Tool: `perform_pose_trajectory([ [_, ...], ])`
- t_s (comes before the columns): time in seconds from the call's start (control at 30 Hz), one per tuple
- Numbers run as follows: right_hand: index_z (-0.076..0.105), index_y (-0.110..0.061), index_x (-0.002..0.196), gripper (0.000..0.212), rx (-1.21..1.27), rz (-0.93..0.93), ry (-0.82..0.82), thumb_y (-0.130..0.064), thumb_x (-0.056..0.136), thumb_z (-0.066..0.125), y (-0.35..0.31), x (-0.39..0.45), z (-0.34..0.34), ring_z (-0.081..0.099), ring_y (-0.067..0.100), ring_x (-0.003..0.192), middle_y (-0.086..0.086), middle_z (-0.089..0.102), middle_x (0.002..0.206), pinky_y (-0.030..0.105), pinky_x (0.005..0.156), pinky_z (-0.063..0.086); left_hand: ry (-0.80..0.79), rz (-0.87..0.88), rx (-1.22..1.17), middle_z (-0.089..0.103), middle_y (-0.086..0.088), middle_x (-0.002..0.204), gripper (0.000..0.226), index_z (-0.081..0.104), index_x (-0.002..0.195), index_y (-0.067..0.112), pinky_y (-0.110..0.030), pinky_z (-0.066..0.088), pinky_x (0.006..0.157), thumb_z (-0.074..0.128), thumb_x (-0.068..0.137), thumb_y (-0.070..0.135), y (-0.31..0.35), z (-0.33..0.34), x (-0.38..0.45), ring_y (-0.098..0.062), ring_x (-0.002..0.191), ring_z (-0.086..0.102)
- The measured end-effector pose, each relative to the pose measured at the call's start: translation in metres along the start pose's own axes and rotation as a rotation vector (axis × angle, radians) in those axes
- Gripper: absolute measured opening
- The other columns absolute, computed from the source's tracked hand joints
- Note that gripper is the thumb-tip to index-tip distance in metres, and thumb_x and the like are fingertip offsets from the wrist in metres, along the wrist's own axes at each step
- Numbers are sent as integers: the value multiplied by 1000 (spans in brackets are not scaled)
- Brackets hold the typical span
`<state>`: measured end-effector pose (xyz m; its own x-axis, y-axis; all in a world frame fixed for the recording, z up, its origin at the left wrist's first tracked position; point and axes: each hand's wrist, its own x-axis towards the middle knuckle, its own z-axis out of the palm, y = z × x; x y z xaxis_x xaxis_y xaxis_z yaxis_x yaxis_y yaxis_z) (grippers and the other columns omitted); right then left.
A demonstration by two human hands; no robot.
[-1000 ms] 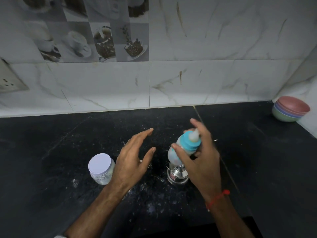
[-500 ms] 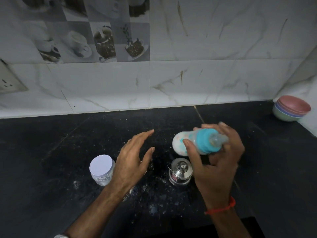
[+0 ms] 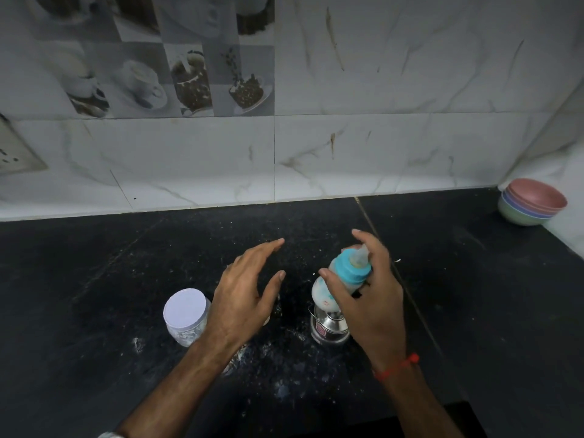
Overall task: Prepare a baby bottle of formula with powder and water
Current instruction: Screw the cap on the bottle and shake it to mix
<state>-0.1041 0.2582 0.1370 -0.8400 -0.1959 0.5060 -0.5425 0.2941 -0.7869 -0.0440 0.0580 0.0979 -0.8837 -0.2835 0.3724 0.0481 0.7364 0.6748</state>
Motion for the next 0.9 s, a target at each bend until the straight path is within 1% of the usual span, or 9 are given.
perform_pose_trajectory([
  [0.07, 42, -35, 139, 72, 91, -64, 115, -23, 81, 84, -11, -1, -5, 66, 13, 114, -16, 57, 130, 38, 91, 62, 9, 0, -10, 59, 14, 146, 53, 47, 152, 35, -51, 54, 104, 58, 101, 40, -1, 0, 0, -6, 136, 55],
  [0.13, 42, -15, 136, 70, 169, -199, 249, -12, 81, 84, -22, -2, -8, 65, 19, 115, -16, 53, 135, 36, 93, 61, 13, -16, -23, 59, 16, 145, 53, 45, 153, 36, -51, 57, 98, 59, 101, 40, -2, 0, 1, -6, 133, 56],
  [0.2, 50, -5, 130, 63, 101, -210, 237, -10, 79, 87, -15, 0, -4, 66, 16, 113, -19, 54, 131, 36, 94, 60, 12, -20, -17, 59, 17, 144, 53, 44, 153, 36, -51, 57, 99, 60, 102, 39, -2, 1, 1, -5, 132, 56],
  [0.3, 49, -32, 136, 68, 20, 8, 6, -25, 80, 86, -7, 2, 2, 64, 7, 113, -24, 57, 127, 38, 96, 59, 5, -10, -4, 60, 18, 143, 55, 45, 153, 36, -48, 53, 107, 59, 100, 40, 2, 2, 1, -3, 132, 55],
  [0.47, 38, -33, 139, 75, 192, -222, 241, -16, 81, 82, -24, 3, -6, 66, 23, 116, -16, 54, 133, 40, 94, 60, 6, -28, 15, 60, 19, 142, 55, 45, 153, 36, -47, 51, 108, 57, 100, 42, 0, 2, 0, -3, 132, 55],
  [0.53, 36, -42, 138, 80, 159, -202, 194, -14, 80, 83, -14, 6, -3, 66, 20, 114, -16, 53, 132, 38, 94, 60, -1, -35, 32, 61, 19, 142, 55, 45, 153, 36, -47, 51, 108, 59, 100, 40, -2, 4, 1, -3, 132, 55],
  [0.6, 41, -52, 133, 76, 117, -12, 33, -20, 80, 85, -5, 8, 1, 67, 13, 108, -16, 60, 123, 39, 91, 61, -10, -32, 39, 61, 18, 141, 55, 45, 153, 35, -47, 51, 107, 63, 101, 35, 0, 7, 5, -4, 131, 55],
  [0.77, 36, -33, 138, 73, 280, -109, 168, -14, 82, 79, -14, 26, -13, 66, 19, 115, 2, 60, 128, 26, 97, 56, 0, -19, 76, 62, 15, 142, 53, 47, 153, 31, -48, 51, 107, 63, 102, 34, 5, 10, 19, -7, 131, 56],
  [0.9, 41, -25, 140, 72, 180, -126, 108, -17, 82, 84, -16, 48, -19, 67, 13, 110, -15, 60, 124, 28, 94, 58, 18, -11, 75, 63, 14, 141, 53, 49, 152, 31, -47, 51, 108, 63, 100, 34, 9, 9, 29, -8, 130, 57],
])
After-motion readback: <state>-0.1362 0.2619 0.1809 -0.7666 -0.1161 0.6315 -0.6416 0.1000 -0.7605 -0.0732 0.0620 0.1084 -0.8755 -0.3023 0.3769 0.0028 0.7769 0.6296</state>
